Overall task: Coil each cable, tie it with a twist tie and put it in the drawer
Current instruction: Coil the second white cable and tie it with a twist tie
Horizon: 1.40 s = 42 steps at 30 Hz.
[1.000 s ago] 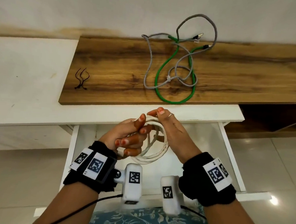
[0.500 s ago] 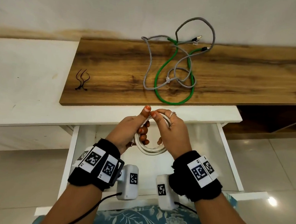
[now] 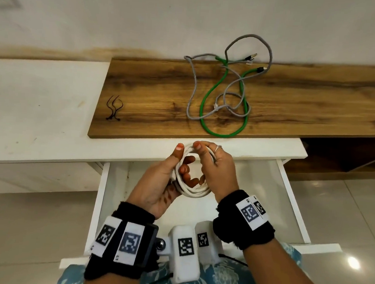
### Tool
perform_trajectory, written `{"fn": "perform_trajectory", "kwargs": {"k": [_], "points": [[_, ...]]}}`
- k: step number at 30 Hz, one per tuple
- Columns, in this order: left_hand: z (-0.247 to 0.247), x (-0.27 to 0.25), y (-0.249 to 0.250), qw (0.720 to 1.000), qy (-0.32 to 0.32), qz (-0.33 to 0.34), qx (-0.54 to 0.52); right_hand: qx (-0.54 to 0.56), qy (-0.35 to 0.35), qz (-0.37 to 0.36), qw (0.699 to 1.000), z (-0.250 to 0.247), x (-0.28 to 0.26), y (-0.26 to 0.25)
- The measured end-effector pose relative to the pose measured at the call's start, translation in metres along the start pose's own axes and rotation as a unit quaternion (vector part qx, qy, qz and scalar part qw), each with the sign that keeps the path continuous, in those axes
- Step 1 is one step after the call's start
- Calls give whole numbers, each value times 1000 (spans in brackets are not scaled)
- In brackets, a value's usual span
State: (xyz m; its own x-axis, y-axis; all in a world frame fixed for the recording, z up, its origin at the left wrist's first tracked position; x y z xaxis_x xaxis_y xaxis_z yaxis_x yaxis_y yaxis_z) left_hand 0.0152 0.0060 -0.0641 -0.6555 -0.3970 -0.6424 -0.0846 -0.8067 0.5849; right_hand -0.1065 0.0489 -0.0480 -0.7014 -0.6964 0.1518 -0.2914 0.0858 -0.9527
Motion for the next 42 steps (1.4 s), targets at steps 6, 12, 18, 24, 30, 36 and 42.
{"fn": "perform_trajectory", "kwargs": {"k": [6,12,18,24,30,36,42], "points": [[-3,-2,-3,999,-19,-5,-37,-5,-36,-19,999,9,-4,-11],[-10,7,-2,1000,2,-9,-3,-117,-78,-102,985,9,-1,-14],[-9,7,-2,996,-51,-54,51,-98,-205,-78,971,23,-4,-12],[-19,-3,11,991,-95,-64,75,55,-222,-53,972,46,-12,-25],[-37,-12,25,989,-111,-37,88,29,-180,-88,979,64,-15,-40],[-43,-14,32,982,-176,-52,-51,33,-177,-90,979,81,-7,-49],[-76,-10,45,988,-96,-27,-120,36,-262,-48,963,132,9,-39]]}}
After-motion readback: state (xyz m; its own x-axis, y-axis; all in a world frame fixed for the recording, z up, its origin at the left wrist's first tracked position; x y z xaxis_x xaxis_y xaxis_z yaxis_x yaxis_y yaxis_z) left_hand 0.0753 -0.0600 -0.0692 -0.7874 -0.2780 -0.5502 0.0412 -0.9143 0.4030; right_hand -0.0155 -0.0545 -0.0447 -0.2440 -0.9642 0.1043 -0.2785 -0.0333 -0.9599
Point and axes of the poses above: each hand's wrist, its own x-axis towards the middle knuckle, its own z-axis out of the palm, y = z × x, the point moved 10 cm from there along x, towards the middle knuckle, and after that the axes turned 8 degrees about -z, right-handed, at the moved point
